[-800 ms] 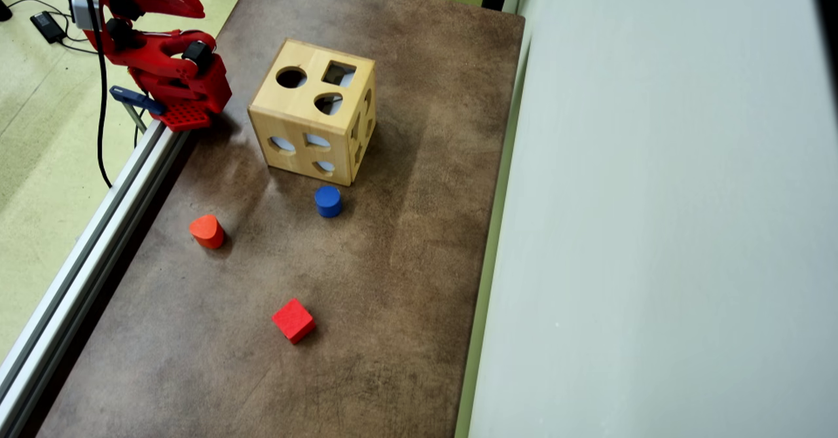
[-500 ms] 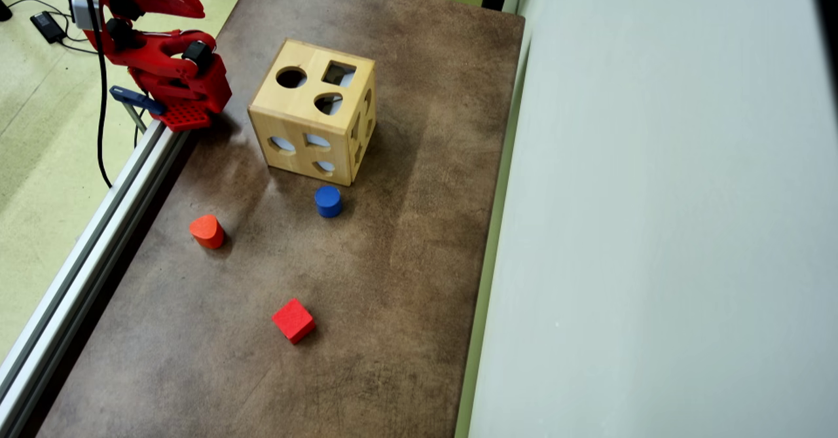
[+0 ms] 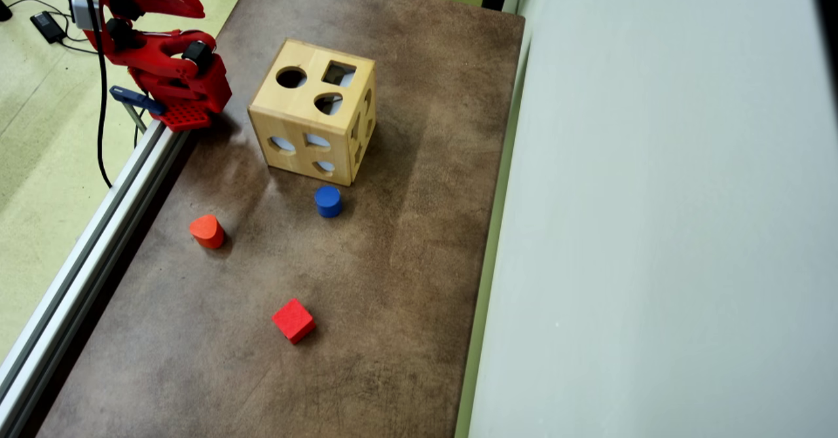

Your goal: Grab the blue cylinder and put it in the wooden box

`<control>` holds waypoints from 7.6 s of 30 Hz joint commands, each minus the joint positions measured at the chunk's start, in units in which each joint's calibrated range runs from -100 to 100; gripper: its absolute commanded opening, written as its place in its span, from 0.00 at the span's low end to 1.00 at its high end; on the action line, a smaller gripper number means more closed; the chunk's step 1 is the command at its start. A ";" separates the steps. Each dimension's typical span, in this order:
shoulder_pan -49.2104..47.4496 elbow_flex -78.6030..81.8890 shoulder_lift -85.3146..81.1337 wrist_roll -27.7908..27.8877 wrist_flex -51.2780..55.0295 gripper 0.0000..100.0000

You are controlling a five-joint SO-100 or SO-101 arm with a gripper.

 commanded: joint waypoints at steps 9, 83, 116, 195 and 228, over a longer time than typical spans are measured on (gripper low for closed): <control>0.11 -0.79 0.26 0.20 0.65 0.02; 27.15 -19.57 83.24 0.24 -10.85 0.03; 16.15 -19.04 107.27 0.39 -37.30 0.03; 14.82 -36.39 138.95 -0.24 -27.57 0.07; 20.68 -35.23 129.44 0.34 -17.60 0.37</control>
